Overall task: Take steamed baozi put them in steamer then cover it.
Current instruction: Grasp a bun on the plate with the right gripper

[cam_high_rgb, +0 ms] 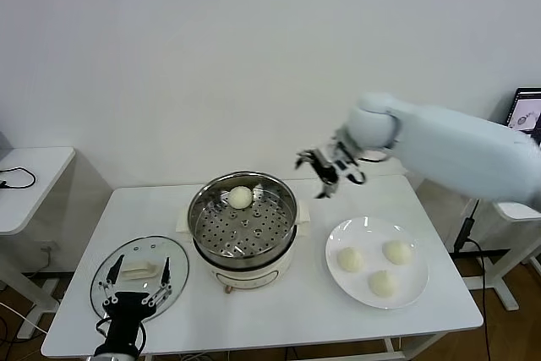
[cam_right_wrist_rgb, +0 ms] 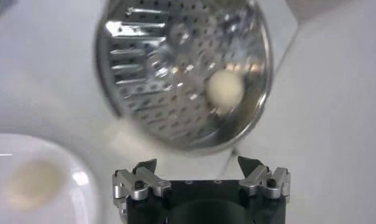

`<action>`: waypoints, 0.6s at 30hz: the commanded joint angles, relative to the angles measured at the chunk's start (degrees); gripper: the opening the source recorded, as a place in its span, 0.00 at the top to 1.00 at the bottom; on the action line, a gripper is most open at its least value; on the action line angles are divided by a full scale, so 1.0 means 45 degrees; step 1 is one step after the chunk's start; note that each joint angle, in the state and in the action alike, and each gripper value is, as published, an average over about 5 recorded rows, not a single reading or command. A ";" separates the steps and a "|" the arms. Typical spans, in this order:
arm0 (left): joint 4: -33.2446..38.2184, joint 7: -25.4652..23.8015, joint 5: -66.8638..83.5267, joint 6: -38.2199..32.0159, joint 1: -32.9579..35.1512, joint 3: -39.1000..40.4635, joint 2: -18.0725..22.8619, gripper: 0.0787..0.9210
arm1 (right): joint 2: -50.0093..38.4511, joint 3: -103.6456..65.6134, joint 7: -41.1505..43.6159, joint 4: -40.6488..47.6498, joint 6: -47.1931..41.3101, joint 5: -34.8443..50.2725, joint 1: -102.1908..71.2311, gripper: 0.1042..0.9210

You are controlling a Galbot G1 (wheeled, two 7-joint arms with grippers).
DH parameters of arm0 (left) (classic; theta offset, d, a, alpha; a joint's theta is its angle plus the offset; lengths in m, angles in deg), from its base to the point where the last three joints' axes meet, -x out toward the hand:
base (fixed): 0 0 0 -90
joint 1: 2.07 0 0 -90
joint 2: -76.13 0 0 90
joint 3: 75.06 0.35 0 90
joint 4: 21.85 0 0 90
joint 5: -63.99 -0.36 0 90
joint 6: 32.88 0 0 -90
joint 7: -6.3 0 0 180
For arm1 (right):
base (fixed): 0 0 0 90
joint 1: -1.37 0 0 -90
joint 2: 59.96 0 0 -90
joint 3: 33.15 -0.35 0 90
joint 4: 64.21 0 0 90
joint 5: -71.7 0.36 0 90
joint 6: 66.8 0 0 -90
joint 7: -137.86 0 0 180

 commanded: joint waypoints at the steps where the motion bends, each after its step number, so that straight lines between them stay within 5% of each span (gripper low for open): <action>1: -0.0097 0.0003 -0.0015 0.0241 -0.0217 0.0134 -0.0135 0.12 | -0.3448 -0.0453 0.0231 -0.2291 -0.1476 -0.0206 -0.1237 0.12; 10: 0.0015 0.0012 -0.0159 0.0287 -0.0018 0.0027 -0.0020 0.12 | -0.3529 -0.2791 -0.0034 -0.1673 -0.1424 -0.2756 -0.5493 0.12; 18: 0.0209 0.0013 -0.0408 0.0286 0.0230 0.0049 0.0149 0.12 | -0.2718 -0.3652 -0.0601 -0.0598 -0.1489 -0.3173 -0.7610 0.12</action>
